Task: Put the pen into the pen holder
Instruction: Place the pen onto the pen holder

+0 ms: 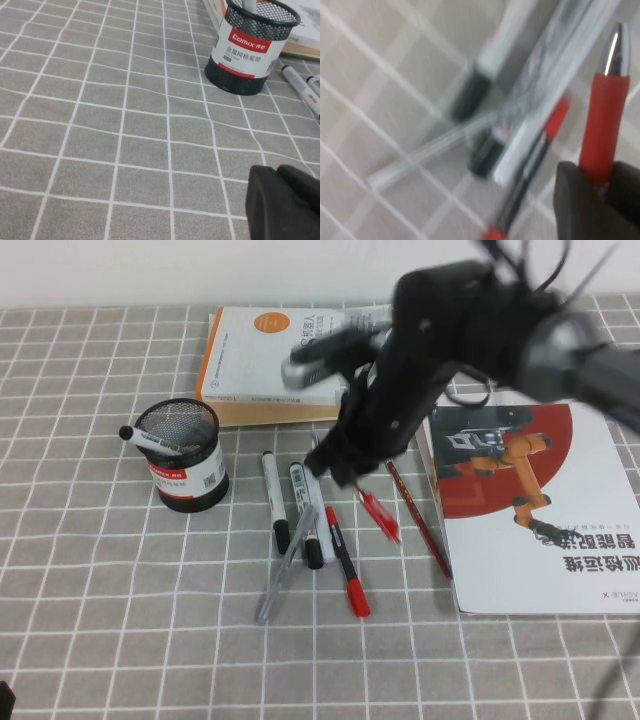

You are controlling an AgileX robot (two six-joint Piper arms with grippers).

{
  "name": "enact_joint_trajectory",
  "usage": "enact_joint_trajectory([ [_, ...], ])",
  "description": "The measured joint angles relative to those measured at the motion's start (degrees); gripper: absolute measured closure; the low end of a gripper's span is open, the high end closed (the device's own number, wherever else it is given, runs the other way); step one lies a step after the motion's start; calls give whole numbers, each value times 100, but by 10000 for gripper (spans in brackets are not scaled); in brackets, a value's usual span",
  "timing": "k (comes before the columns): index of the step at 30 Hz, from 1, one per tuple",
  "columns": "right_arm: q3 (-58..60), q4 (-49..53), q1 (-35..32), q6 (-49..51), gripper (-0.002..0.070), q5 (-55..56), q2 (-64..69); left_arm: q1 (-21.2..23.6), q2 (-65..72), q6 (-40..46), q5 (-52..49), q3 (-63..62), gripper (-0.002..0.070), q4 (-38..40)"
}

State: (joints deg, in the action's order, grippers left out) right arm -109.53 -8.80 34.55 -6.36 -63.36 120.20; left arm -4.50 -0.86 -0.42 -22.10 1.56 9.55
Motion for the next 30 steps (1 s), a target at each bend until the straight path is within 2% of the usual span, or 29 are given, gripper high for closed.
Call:
enact_joint_trajectory([
  [3, 1033, -280, 0, -96, 612, 1320, -803, 0, 0, 0, 0, 0, 680, 0],
  [5, 2048, -838, 0, -417, 612, 2544, -1432, 0, 0, 0, 0, 0, 680, 0],
  [7, 2988, -1757, 0, -1041, 612, 3731, -1887, 0, 0, 0, 0, 0, 680, 0],
  [9, 3841, -3106, 56, -1969, 612, 5033, -2276, 0, 0, 0, 0, 0, 680, 0],
  [12, 4370, -4518, 134, -2950, 612, 6275, -2525, 0, 0, 0, 0, 0, 680, 0],
  [16, 4211, -4660, 265, -3116, 612, 6762, -2445, 0, 0, 0, 0, 0, 680, 0],
  [20, 3643, -4037, 530, -3148, 612, 6816, -2112, 0, 0, 0, 0, 0, 680, 0],
  [30, 1782, -2259, 964, -3245, 612, 5702, -1074, 0, 0, 0, 0, 0, 680, 0],
])
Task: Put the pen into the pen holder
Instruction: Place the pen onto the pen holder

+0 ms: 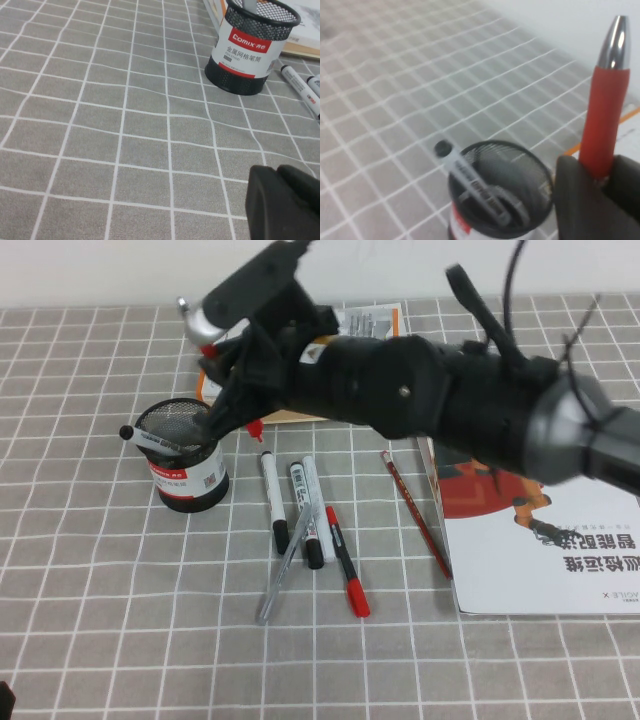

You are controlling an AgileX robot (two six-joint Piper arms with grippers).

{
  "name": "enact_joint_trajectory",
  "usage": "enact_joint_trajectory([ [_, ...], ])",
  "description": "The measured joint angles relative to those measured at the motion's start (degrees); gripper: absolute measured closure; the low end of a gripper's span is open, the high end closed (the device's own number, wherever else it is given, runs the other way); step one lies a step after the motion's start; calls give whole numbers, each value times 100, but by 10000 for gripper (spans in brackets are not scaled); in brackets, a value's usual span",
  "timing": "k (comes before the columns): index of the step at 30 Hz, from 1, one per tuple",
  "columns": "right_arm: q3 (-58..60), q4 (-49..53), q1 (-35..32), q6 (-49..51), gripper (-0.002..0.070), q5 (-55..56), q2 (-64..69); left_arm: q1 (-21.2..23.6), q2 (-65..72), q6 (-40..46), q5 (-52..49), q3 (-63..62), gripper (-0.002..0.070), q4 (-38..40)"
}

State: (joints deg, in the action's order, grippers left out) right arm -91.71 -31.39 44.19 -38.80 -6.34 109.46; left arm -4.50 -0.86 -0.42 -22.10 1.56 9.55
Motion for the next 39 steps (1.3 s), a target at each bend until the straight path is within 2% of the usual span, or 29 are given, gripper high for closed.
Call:
enact_joint_trajectory([
  [5, -882, 12, -117, 16, 612, -1346, 433, 0, 0, 0, 0, 0, 680, 0],
  [13, -2045, -1566, -649, -2, 612, -3926, 878, 0, 0, 0, 0, 0, 680, 0],
  [15, -2182, -2125, -726, -325, 612, -4365, 891, 0, 0, 0, 0, 0, 680, 0],
  [17, -2221, -2883, -792, -1015, 612, -4713, 904, 0, 0, 0, 0, 0, 680, 0],
  [21, -2271, -5305, -841, -3436, 612, -5505, 1053, 0, 0, 0, 0, 0, 680, 0],
  [24, -2400, -6160, -841, -5003, 612, -5970, 1200, 0, 0, 0, 0, 0, 680, 0],
  [26, -2439, -6314, -803, -5470, 612, -5814, 1281, 0, 0, 0, 0, 0, 680, 0],
  [29, -2461, -6403, -770, -5718, 612, -4933, 1363, 0, 0, 0, 0, 0, 680, 0],
  [34, -2461, -6535, -760, -5921, 612, -2423, 1539, 0, 0, 0, 0, 0, 680, 0],
  [39, -2461, -6640, -825, -6100, 612, -1729, 1800, 0, 0, 0, 0, 0, 680, 0],
])
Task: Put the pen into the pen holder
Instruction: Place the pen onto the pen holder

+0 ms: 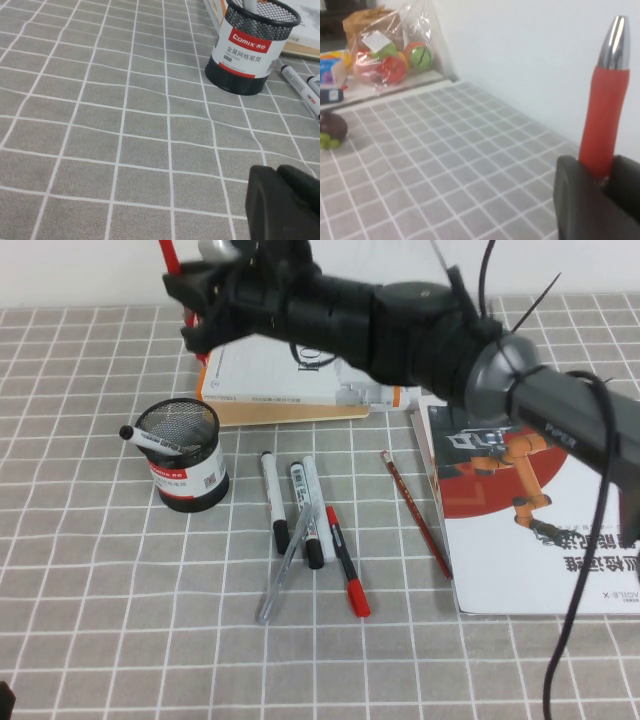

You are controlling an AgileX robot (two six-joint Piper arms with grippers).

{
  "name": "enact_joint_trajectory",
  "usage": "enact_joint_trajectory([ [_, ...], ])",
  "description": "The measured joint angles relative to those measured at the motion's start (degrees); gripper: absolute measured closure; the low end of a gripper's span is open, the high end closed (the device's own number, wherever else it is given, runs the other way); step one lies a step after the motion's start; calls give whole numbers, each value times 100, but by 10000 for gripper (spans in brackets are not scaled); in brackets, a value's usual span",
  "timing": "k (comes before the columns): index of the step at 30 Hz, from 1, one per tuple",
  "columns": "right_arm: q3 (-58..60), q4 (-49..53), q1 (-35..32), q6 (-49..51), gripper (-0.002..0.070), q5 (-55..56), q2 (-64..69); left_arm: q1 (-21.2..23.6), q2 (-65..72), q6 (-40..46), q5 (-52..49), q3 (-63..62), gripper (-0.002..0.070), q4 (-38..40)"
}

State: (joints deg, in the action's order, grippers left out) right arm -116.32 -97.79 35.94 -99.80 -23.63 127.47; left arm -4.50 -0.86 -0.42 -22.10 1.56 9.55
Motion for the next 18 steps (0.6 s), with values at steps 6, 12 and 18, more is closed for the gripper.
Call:
enact_joint_trajectory([
  [6, -32, -24, -12, -127, 612, -376, 390, 0, 0, 0, 0, 0, 680, 0],
  [12, -32, -24, -12, -154, 612, -694, 813, 0, 0, 0, 0, 0, 680, 0],
  [18, -32, -12, -12, -180, 612, -891, 997, 0, 0, 0, 0, 0, 680, 0],
])
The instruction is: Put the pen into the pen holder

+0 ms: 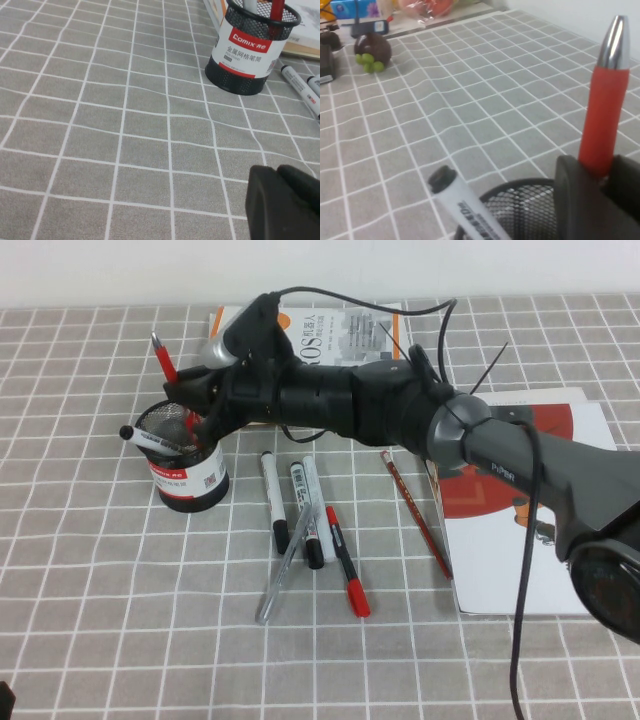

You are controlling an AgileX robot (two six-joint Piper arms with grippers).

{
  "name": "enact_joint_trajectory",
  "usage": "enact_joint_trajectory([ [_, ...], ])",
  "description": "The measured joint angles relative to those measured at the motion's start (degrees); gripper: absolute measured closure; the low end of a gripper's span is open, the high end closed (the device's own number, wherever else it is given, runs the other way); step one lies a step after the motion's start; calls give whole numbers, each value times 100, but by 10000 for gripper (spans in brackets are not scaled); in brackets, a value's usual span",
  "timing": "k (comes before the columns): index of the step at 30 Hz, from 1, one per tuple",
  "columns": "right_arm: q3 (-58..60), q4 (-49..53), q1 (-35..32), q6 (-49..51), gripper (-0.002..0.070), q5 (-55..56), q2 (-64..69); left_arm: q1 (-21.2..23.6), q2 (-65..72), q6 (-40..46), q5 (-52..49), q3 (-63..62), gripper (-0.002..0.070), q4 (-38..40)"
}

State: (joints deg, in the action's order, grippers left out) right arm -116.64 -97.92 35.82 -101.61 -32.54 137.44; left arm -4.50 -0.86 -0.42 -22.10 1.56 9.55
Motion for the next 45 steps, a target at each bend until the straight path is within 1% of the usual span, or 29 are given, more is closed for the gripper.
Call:
enact_joint_trajectory([
  [2, 0, 0, 0, -58, 602, -93, 0, 0, 0, 0, 0, 0, 680, 0],
  [3, 0, 0, 0, -84, 586, -142, 0, 0, 0, 0, 0, 0, 680, 0],
  [6, 0, 0, 0, -107, 482, -216, 0, 0, 0, 0, 0, 0, 680, 0],
  [8, 0, 0, 0, -120, 382, -225, 0, 0, 0, 0, 0, 0, 680, 0],
  [10, 0, 0, 0, -120, 302, -254, 0, 0, 0, 0, 0, 0, 680, 0],
  [12, 0, 0, -9, -56, 278, -266, -12, 0, 0, 0, 0, 0, 680, 0],
  [13, 0, 11, -9, 76, 281, -266, -36, 0, 0, 0, 0, 0, 680, 0],
  [15, 0, 22, -50, 409, 357, -312, -139, 0, 0, 0, 0, 0, 680, 0],
  [16, 0, 22, -80, 560, 426, -389, -212, 0, 0, 0, 0, 0, 680, 0],
  [17, 0, 31, -129, 695, 509, -497, -301, 0, 0, 0, 0, 0, 680, 0],
  [19, 0, 31, -232, 948, 604, -829, -512, 0, 0, 0, 0, 0, 680, 0],
  [20, 0, 31, -315, 1027, 638, -1153, -624, 0, 0, 0, 0, 0, 680, 0],
  [22, 0, 31, -422, 1143, 666, -1661, -816, 0, 0, 0, 0, 0, 680, 0],
  [26, 0, 58, -557, 1291, 682, -2852, -1161, 0, 0, 0, 0, 0, 680, 0],
  [28, 0, 123, -545, 1427, 684, -3155, -1330, 0, 0, 0, 0, 0, 680, 0],
  [39, 125, 1529, -533, 2323, 685, -3325, -2375, 0, 0, 0, 0, 0, 680, 0],
  [42, 349, 1825, -533, 2461, 686, -3302, -2795, 0, 0, 0, 0, 0, 680, 0],
  [45, 843, 2056, -533, 2485, 686, -3189, -3304, 0, 0, 0, 0, 0, 680, 0],
])
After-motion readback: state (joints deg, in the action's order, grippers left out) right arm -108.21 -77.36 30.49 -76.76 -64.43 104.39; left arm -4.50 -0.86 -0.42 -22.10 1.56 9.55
